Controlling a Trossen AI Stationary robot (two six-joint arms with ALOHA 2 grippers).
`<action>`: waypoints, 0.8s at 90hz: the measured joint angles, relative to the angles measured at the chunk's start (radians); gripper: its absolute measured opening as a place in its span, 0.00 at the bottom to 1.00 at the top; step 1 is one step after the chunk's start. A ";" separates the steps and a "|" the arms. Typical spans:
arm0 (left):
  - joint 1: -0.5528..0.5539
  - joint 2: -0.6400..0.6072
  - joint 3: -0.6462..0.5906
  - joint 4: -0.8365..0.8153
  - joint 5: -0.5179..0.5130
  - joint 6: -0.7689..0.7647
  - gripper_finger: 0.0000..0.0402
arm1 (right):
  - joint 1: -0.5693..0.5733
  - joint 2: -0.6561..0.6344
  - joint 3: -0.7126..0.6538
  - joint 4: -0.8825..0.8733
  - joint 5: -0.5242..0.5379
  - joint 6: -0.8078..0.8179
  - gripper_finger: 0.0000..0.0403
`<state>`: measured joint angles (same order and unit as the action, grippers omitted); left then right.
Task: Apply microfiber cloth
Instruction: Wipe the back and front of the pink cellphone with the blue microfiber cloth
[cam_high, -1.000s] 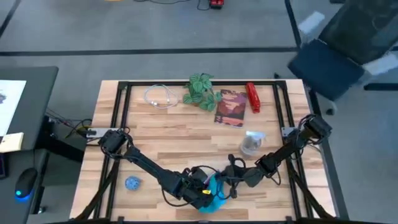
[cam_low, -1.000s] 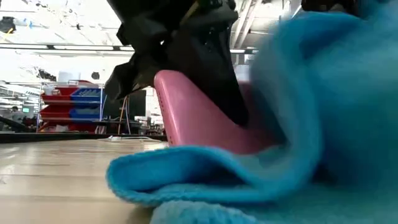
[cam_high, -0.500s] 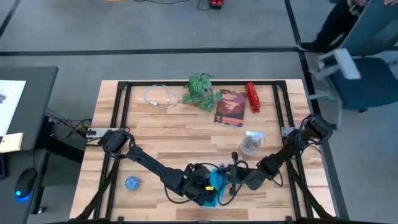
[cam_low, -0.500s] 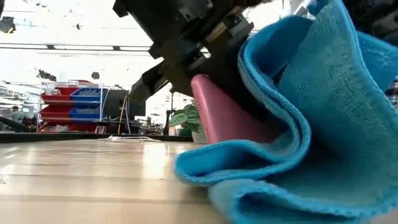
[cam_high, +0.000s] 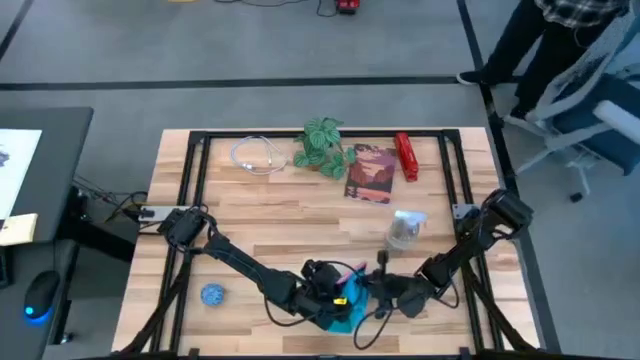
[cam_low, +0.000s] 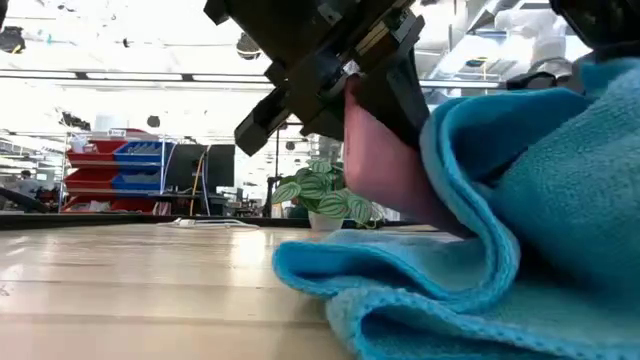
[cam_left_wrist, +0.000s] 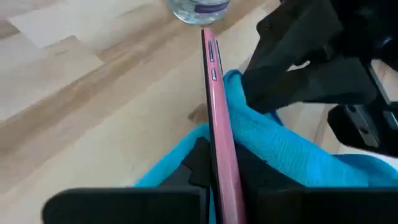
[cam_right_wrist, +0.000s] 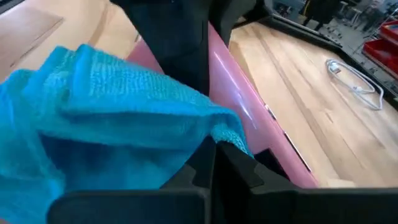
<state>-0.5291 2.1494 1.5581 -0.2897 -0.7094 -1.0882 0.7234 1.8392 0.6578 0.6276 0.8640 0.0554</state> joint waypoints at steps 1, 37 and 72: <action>0.000 0.000 0.000 0.001 0.000 0.000 0.01 | 0.002 0.000 0.002 -0.001 0.001 -0.007 0.00; -0.014 -0.004 0.004 0.026 -0.046 0.013 0.01 | 0.051 0.000 0.019 -0.031 0.294 0.011 0.00; -0.029 -0.005 0.004 0.045 -0.087 0.022 0.01 | 0.079 -0.002 0.071 -0.089 0.444 -0.108 0.00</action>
<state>-0.5585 2.1441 1.5620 -0.2447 -0.7962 -1.0666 0.8028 1.8375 0.7285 0.5381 1.3077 -0.0529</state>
